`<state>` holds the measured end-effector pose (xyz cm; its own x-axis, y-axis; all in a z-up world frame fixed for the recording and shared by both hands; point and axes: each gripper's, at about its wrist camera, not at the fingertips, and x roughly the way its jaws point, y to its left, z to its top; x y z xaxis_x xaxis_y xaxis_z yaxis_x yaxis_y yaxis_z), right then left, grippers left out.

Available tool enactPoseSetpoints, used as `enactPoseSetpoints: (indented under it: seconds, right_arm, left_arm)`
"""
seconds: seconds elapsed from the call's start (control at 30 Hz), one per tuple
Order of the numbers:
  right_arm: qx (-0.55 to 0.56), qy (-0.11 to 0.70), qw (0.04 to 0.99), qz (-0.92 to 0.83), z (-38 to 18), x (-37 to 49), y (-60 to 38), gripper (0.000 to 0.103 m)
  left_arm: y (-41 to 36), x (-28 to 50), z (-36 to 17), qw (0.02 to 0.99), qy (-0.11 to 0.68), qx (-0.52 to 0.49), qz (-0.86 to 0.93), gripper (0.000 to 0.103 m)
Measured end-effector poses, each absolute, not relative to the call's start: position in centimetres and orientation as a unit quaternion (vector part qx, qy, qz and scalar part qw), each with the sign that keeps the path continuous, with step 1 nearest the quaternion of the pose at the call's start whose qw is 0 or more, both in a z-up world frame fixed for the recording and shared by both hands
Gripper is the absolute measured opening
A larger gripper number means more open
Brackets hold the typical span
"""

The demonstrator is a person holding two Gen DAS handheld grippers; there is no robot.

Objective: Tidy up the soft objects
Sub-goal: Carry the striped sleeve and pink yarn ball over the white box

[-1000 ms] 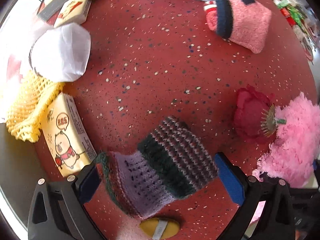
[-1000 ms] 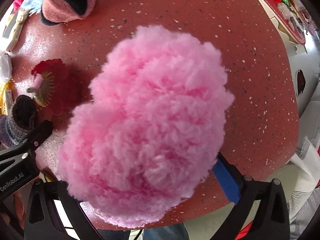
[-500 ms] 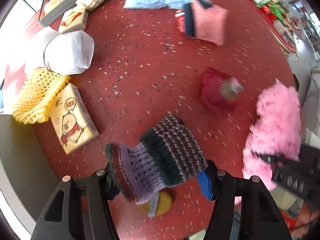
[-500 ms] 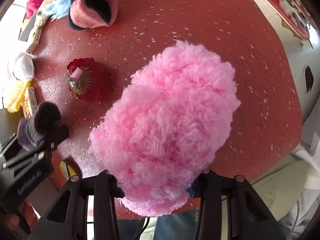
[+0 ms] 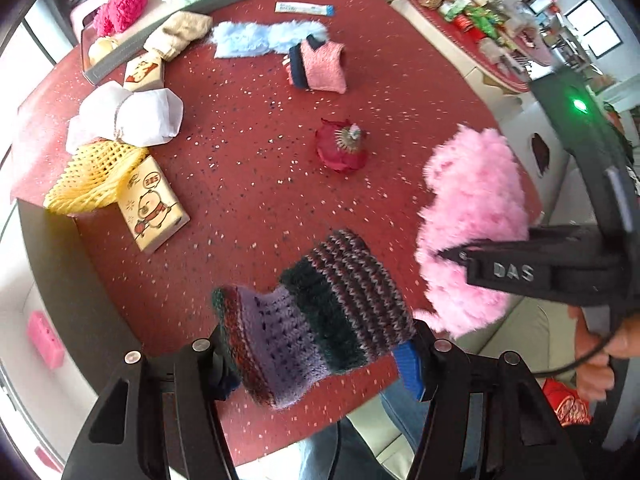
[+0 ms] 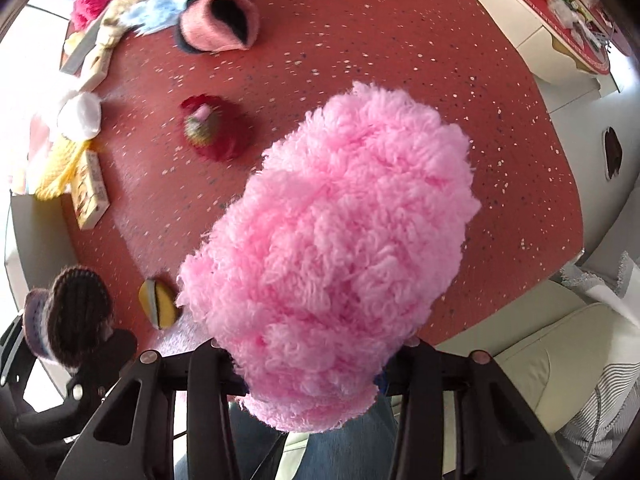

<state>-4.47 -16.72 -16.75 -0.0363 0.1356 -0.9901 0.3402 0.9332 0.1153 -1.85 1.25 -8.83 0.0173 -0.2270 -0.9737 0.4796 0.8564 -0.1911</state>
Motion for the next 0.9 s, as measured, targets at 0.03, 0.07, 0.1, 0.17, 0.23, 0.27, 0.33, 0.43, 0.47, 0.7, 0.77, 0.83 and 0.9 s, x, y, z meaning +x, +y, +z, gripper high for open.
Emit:
enactPoseSetpoints:
  seconds: [0.03,0.07,0.1,0.17,0.23,0.27,0.33,0.43,0.47,0.7,0.77,0.83,0.9]
  right_arm:
    - [0.162,0.716,0.675,-0.075,-16.5,-4.4,-16.4,0.046]
    - [0.160,0.715,0.677,-0.074,-16.1,-4.5,-16.4,0.046]
    - [0.156,0.714,0.679,-0.074,-15.8,-4.4,-16.2,0.046]
    - [0.147,0.713,0.682,-0.070,-15.3,-4.1,-15.6,0.046]
    - [0.136,0.711,0.687,-0.067,-14.3,-4.0,-15.0,0.046]
    - [0.128,0.709,0.690,-0.063,-13.9,-3.8,-14.6,0.046]
    - [0.118,0.707,0.695,-0.057,-13.2,-3.4,-13.7,0.046]
    - [0.102,0.703,0.703,-0.045,-12.2,-2.8,-12.2,0.046]
    - [0.095,0.701,0.706,-0.039,-11.7,-2.5,-11.6,0.046]
    - [0.047,0.688,0.725,-0.001,-9.2,-1.3,-7.0,0.047]
    - [0.034,0.685,0.728,0.010,-9.2,-1.6,-4.9,0.047]
    - [0.019,0.682,0.731,0.023,-8.6,-1.2,-3.1,0.047]
    - [0.003,0.678,0.734,0.036,-7.9,-0.8,-1.4,0.047]
  left_arm:
    - [1.4,-2.8,-9.2,0.709,0.652,0.095,-0.253,0.062]
    - [1.9,-3.1,-8.8,0.711,0.650,0.094,-0.254,0.062]
    - [2.3,-3.5,-8.6,0.712,0.648,0.092,-0.254,0.062]
    - [2.1,-3.6,-8.4,0.718,0.642,0.091,-0.252,0.062]
    - [2.4,-3.9,-8.3,0.725,0.638,0.087,-0.245,0.062]
    - [2.9,-4.1,-7.9,0.728,0.636,0.082,-0.241,0.062]
    - [4.1,-4.2,-7.4,0.735,0.633,0.071,-0.232,0.062]
    - [6.3,-4.4,-6.6,0.745,0.628,0.051,-0.218,0.062]
    - [7.0,-4.5,-6.4,0.748,0.626,0.044,-0.214,0.062]
    - [11.7,-4.6,-5.3,0.771,0.614,-0.003,-0.169,0.062]
    - [13.2,-4.6,-5.0,0.777,0.610,-0.018,-0.154,0.062]
    - [14.7,-4.6,-4.8,0.782,0.607,-0.031,-0.139,0.062]
    - [16.0,-4.6,-4.7,0.785,0.605,-0.042,-0.125,0.062]
